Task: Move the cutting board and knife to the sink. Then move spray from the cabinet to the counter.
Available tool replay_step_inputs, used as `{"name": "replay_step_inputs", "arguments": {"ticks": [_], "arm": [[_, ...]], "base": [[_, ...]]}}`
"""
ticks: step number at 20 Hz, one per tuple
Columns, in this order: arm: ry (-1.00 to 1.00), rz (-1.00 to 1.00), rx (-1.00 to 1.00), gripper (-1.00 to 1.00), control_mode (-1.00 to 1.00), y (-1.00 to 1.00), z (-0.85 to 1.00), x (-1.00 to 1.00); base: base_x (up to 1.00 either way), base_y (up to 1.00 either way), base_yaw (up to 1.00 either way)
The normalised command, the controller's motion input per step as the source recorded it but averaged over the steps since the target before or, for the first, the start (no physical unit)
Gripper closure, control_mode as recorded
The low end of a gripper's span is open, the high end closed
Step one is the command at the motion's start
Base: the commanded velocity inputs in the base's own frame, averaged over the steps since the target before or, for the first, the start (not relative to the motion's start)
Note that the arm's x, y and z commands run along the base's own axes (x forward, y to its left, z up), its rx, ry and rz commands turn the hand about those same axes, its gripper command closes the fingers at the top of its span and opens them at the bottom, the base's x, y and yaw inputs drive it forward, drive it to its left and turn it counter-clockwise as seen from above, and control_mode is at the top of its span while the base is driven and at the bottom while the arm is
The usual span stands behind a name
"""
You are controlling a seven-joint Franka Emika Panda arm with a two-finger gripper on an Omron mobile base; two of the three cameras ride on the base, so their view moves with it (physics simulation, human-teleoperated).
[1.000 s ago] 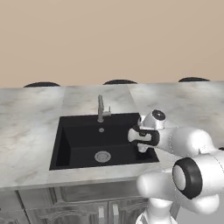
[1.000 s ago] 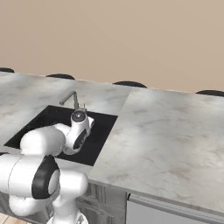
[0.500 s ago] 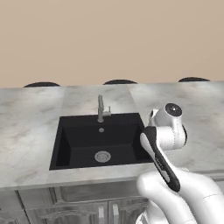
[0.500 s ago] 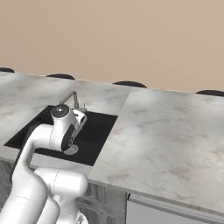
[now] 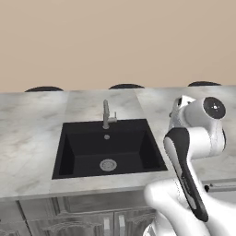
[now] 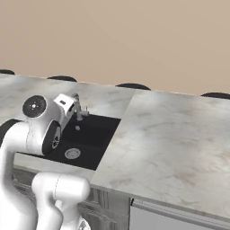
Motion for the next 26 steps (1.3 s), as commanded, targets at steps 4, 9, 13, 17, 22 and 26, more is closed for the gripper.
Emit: {"name": "replay_step_inputs", "arguments": {"ticks": [4,9,13,17,22,26], "arm": [[0.0,0.0,0.0,-1.0,-1.0,0.0,0.0,0.0],[0.0,0.0,0.0,-1.0,1.0,0.0,0.0,0.0],[0.0,0.0,0.0,-1.0,1.0,0.0,0.0,0.0],[0.0,0.0,0.0,-1.0,1.0,0.0,0.0,0.0],[0.0,0.0,0.0,-1.0,1.0,0.0,0.0,0.0],[0.0,0.0,0.0,-1.0,1.0,0.0,0.0,0.0]], "base": [[0.0,0.0,0.0],[-0.72,0.0,0.27],[-0.73,0.0,0.75],[-0.17,0.0,0.94],[0.0,0.0,1.0],[0.0,0.0,1.0]]}}
